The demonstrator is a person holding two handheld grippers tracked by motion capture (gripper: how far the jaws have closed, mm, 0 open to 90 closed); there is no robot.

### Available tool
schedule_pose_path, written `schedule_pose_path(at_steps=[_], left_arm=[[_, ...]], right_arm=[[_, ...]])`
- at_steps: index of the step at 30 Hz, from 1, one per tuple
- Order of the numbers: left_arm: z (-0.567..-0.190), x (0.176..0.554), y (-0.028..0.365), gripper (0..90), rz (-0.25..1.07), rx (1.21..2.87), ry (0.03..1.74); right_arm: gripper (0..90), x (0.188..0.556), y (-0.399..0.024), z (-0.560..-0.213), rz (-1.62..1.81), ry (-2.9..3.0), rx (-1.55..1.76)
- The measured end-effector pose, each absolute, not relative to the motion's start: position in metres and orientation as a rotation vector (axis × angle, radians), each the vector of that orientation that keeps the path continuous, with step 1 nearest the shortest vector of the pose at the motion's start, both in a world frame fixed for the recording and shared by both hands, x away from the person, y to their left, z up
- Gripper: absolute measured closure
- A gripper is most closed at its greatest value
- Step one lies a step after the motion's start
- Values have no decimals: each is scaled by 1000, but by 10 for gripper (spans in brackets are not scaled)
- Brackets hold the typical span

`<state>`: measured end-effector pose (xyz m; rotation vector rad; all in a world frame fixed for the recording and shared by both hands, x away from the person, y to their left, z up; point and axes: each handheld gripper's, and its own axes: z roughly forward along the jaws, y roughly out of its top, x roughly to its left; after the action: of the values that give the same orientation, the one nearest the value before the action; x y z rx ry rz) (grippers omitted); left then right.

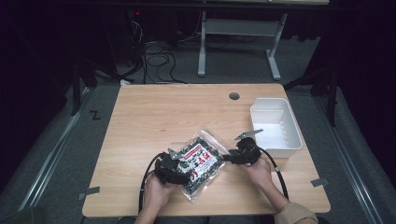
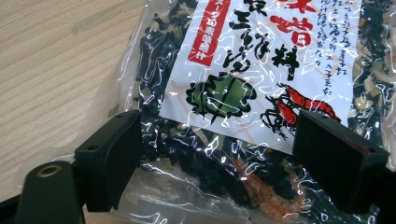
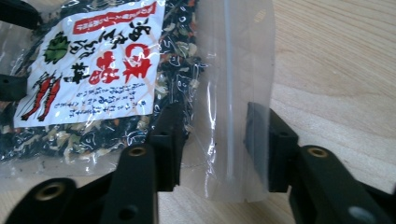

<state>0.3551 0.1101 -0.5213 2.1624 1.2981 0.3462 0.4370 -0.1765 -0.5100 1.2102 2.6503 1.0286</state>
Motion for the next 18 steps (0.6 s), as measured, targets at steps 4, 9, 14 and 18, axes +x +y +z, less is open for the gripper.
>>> schedule_pose_path(at_steps=[4, 9, 14, 18], left_arm=[[-521, 356, 111, 165, 340, 2163, 1306], [-521, 355, 110, 165, 358, 2173, 1298], [-521, 355, 110, 164, 357, 2177, 1296], [-521, 356, 110, 160, 359, 2172, 1301]], right_arm=[[646, 439, -179, -509, 1069, 2658, 1232], [616, 444, -177, -514, 1061, 2670, 1272], [643, 447, -175, -514, 1098, 2674, 1289], [770, 444, -175, -511, 1110, 2692, 1245]])
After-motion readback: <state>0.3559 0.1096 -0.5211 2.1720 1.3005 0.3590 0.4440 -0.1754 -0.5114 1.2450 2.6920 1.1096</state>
